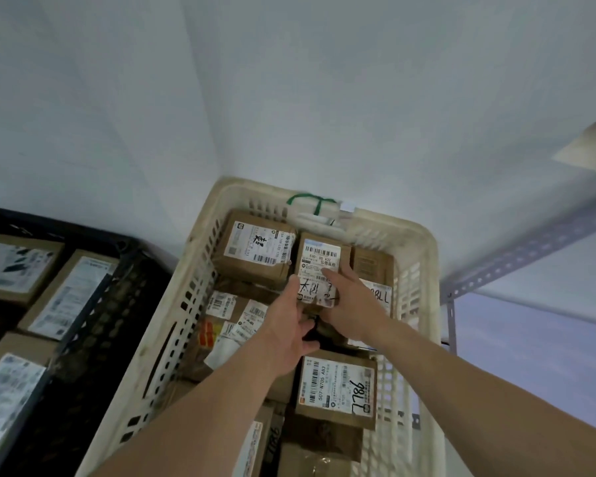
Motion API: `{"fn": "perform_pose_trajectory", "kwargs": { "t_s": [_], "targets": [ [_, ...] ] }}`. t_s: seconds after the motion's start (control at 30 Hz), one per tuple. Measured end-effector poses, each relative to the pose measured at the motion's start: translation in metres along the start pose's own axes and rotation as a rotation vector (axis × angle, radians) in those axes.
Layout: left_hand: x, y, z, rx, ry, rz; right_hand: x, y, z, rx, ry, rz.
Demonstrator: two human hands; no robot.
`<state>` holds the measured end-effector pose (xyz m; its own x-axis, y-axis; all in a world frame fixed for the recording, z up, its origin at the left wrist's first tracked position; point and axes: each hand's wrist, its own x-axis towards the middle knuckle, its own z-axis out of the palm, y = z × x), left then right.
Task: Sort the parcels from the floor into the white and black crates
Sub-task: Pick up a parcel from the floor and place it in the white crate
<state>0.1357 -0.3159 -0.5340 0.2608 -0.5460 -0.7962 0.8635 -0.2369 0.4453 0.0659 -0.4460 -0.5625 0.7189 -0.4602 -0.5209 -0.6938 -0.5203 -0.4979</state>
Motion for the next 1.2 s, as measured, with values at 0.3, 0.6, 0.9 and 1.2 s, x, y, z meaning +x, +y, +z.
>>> {"fn": "perform_pose_trajectory", "kwargs": {
  "t_s": [0.3, 0.6, 0.9, 1.2],
  "targets": [
    [-0.062, 0.023, -0.024, 0.281, 0.075, 0.163, -0.042, -0.038, -0.012, 0.038, 0.109, 0.014],
    [-0.14, 0.038, -0.06, 0.823, 0.048, 0.509, -0.115, -0.107, -0.021, 0.142, 0.24, -0.061],
    [-0.26, 0.046, -0.095, 0.953, 0.3, 0.707, -0.193, -0.188, -0.014, 0.364, 0.235, -0.26],
    [-0.385, -0.019, -0.14, 0.951, 0.731, 0.837, -0.276, -0.235, 0.018, 0.278, 0.083, -0.561]
  ]
}}
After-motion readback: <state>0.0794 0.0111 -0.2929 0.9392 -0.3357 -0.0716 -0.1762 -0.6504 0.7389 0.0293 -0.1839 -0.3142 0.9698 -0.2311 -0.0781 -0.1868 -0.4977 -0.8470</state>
